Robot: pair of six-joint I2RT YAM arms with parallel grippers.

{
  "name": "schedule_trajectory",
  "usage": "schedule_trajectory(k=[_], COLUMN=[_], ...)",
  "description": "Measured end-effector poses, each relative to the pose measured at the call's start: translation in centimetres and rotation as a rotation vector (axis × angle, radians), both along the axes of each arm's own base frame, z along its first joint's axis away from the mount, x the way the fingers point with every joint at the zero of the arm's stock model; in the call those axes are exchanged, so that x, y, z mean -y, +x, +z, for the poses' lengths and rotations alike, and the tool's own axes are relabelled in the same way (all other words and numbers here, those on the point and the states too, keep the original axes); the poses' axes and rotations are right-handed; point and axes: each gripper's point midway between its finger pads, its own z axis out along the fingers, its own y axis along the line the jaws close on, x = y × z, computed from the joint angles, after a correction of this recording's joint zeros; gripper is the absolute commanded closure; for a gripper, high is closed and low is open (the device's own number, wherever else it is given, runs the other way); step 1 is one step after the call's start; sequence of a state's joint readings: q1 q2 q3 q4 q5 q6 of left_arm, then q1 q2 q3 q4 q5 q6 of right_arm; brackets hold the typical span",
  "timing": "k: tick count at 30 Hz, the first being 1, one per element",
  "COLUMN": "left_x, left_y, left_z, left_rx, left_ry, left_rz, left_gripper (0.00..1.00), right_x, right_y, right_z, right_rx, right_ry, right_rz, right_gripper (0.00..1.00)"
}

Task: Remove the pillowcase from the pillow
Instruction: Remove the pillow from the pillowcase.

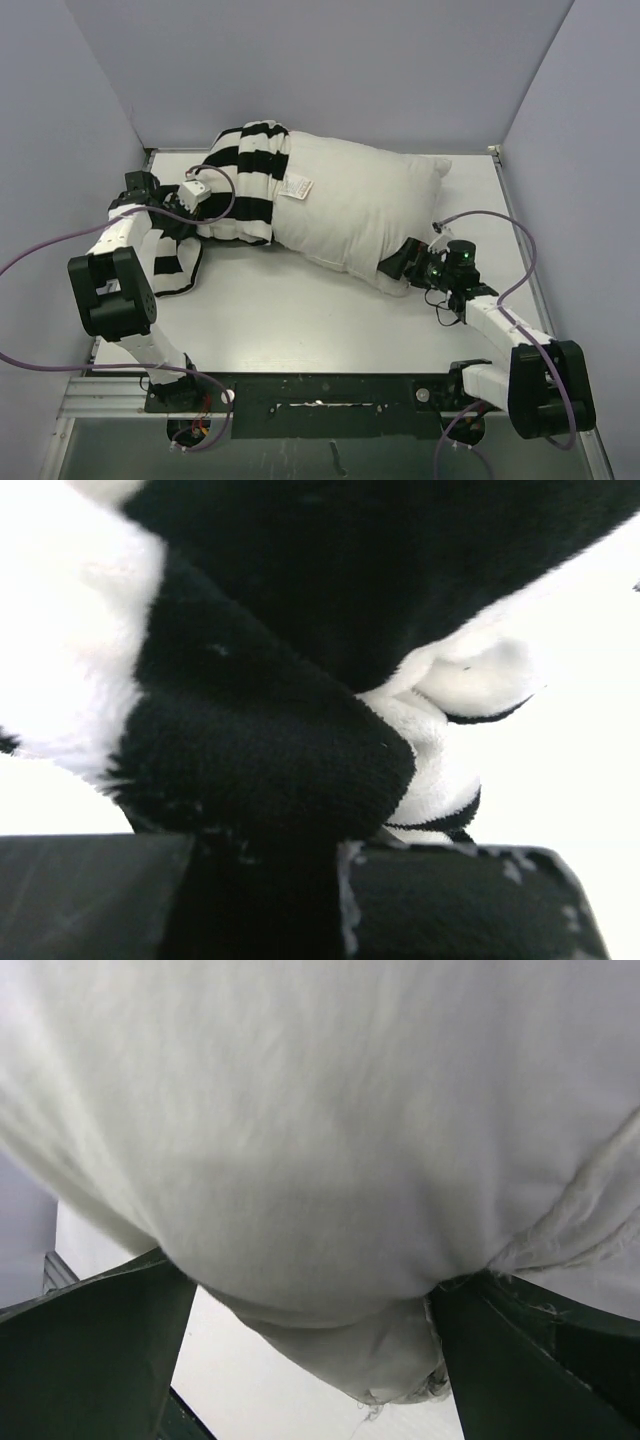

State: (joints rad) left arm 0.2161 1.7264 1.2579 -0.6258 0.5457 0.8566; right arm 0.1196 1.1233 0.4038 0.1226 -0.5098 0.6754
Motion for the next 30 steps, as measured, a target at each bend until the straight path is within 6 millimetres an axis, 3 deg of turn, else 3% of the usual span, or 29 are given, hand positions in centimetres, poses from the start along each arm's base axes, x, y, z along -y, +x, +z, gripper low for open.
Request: schedule_trajectory(k=[1, 5, 6, 12, 18, 23, 27, 30], left_x=[0.0, -0.2, -0.2, -0.7, -3.4, -4.2, -4.6, -6.0], left_y=[0.0, 0.0, -0.1, 0.0, 0.3, -0.7, -1.2, -1.4], left_z=[0.0, 0.0, 0.0, 1.1, 3.0, 3.1, 3.2, 3.2], left_rx=[0.0, -0.003, -0.005, -0.007, 0.021, 0.01, 0.014, 0.025], left_ry=[0.001, 0.006, 0.008, 0.012, 0.029, -0.003, -0.019, -0.024], left_rz=[0.001, 0.005, 0.005, 0.009, 0.035, 0.022, 0.004, 0.028], left_gripper=[1.0, 1.0, 1.0, 1.0, 1.0, 1.0, 1.0, 1.0], right_x=[-0.2, -0.4, -0.3, 1.9, 6.4, 11.5, 13.8, 15.4], right_y=[0.3, 1.6, 2.0, 3.3, 3.8, 3.9, 3.3, 3.0], right_z=[0.3, 1.0, 1.3, 3.3, 4.9, 5.2, 5.1, 5.2], right_rx=[0.02, 0.06, 0.059, 0.096, 0.08, 0.0, -0.067, -0.106], right_ry=[0.01, -0.025, -0.047, -0.183, -0.274, -0.249, -0.207, -0.172], right_rz=[0.011, 0.029, 0.016, -0.098, -0.286, -0.462, -0.545, -0.601], right_gripper=[0.23, 0.9, 0.99, 1.0, 1.0, 1.0, 1.0, 1.0])
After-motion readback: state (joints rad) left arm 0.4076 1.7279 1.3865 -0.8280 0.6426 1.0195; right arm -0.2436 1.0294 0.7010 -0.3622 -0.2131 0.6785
